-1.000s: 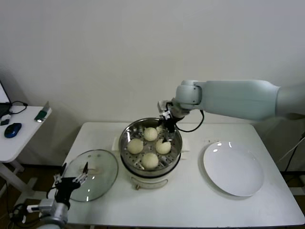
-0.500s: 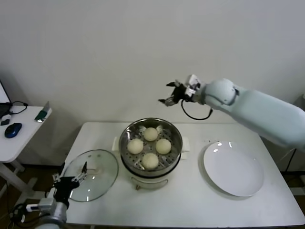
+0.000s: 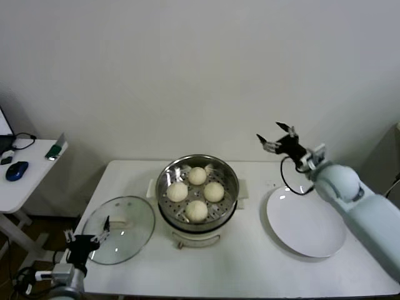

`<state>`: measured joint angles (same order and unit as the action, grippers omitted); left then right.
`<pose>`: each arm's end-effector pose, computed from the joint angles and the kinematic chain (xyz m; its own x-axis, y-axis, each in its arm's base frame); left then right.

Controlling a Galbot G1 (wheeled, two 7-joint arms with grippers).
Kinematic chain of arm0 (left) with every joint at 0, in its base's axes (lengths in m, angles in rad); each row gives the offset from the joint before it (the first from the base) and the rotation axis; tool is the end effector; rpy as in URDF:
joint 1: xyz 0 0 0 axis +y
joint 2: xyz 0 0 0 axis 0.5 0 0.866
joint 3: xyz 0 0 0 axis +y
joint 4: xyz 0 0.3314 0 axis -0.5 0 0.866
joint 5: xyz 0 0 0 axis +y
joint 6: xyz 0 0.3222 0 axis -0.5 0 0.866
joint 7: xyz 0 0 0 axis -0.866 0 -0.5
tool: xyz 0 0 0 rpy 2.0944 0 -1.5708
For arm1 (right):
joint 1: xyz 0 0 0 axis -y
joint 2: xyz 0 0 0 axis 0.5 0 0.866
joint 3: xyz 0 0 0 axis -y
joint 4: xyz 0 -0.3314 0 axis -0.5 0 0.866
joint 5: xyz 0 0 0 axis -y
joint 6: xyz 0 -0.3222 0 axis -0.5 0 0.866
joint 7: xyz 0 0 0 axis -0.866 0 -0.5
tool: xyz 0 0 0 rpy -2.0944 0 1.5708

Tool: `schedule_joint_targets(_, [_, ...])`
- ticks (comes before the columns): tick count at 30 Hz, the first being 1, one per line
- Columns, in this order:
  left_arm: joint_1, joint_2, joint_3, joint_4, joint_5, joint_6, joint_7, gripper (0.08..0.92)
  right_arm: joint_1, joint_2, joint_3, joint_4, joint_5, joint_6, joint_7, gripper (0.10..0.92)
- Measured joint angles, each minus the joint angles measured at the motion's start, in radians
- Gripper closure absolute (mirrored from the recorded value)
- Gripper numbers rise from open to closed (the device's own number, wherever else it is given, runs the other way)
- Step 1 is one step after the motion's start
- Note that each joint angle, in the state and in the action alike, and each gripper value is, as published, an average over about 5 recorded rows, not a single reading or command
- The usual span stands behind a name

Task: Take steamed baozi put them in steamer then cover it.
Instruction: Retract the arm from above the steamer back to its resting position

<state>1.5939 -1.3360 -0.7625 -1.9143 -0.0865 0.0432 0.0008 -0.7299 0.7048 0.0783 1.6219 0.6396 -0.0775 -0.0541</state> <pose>0.1478 0.1217 -0.3241 -0.9702 -0.1467 0.1930 -0.0997 0.9671 0.2339 0.3725 -0.1501 -0.2036 -0.9340 -0.3463 0.0875 -0.3570 0.8973 -0.2597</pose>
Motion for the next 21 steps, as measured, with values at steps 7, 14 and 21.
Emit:
schedule_joint_targets(7, [0.014,0.005,-0.015,0.039,0.143,-0.066,-0.053,0.177,-0.386,0.109,0.273,0.025,-0.097,0.139,-0.024,0.203])
schedule_joint_targets(14, [0.034,0.03,-0.021,0.087,0.464,-0.126,-0.204,0.177,-0.617,0.214,0.377,0.032,-0.172,0.236,-0.03,0.203])
schedule_joint_targets(21, [0.032,0.033,0.001,0.163,0.826,-0.158,-0.368,0.177,-0.705,0.292,0.417,0.032,-0.213,0.287,-0.029,0.203])
